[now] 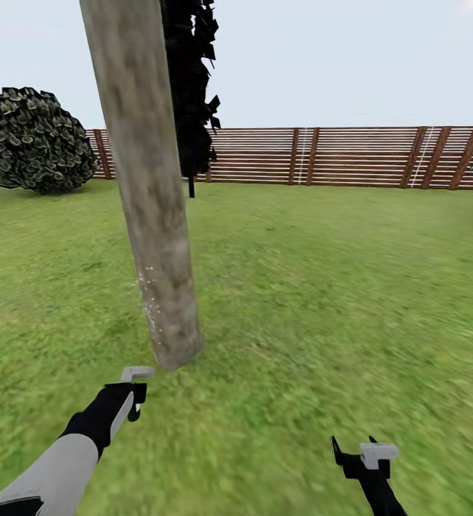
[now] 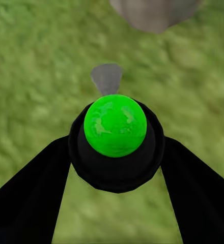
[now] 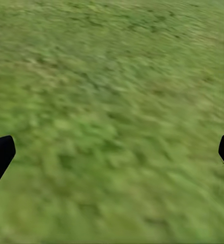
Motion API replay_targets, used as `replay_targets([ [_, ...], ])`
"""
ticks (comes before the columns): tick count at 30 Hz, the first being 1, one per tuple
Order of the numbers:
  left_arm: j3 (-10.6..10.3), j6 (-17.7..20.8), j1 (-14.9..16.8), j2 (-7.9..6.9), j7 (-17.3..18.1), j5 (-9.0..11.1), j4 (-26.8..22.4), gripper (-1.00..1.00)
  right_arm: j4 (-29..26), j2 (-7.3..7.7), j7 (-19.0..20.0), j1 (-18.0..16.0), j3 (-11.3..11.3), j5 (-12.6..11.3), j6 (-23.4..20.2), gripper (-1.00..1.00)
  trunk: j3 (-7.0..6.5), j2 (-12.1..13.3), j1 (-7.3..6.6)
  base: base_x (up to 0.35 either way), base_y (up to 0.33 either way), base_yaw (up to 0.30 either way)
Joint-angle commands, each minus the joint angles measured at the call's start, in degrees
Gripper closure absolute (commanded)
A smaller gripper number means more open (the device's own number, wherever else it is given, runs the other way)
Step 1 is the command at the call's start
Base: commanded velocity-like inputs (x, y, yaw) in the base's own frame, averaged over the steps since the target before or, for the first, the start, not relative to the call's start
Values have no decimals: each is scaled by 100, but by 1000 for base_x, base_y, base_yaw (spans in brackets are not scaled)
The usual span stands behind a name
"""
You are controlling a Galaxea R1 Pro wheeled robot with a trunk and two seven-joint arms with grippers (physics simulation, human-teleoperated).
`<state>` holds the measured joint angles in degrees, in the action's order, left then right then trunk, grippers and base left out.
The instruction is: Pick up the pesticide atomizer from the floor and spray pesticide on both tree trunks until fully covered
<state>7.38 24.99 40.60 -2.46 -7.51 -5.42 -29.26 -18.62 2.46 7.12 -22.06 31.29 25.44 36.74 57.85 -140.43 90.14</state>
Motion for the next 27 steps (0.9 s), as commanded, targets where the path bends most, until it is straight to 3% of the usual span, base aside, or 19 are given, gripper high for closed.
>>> replay_targets([
  [1, 0, -1, 0, 0, 4, -3, 0, 100, 0, -4, 0, 0, 0, 3, 0, -100, 0, 0, 0, 0, -275, 0],
  [13, 0, 6, 0, 0, 4, -3, 0, 100, -1, -9, 0, 0, -9, -4, 0, -100, 0, 0, 0, 27, -275, 16],
  [27, 0, 12, 0, 0, 4, -3, 0, 100, -1, -9, 0, 0, -9, -4, 0, -100, 0, 0, 0, 116, -275, 259],
])
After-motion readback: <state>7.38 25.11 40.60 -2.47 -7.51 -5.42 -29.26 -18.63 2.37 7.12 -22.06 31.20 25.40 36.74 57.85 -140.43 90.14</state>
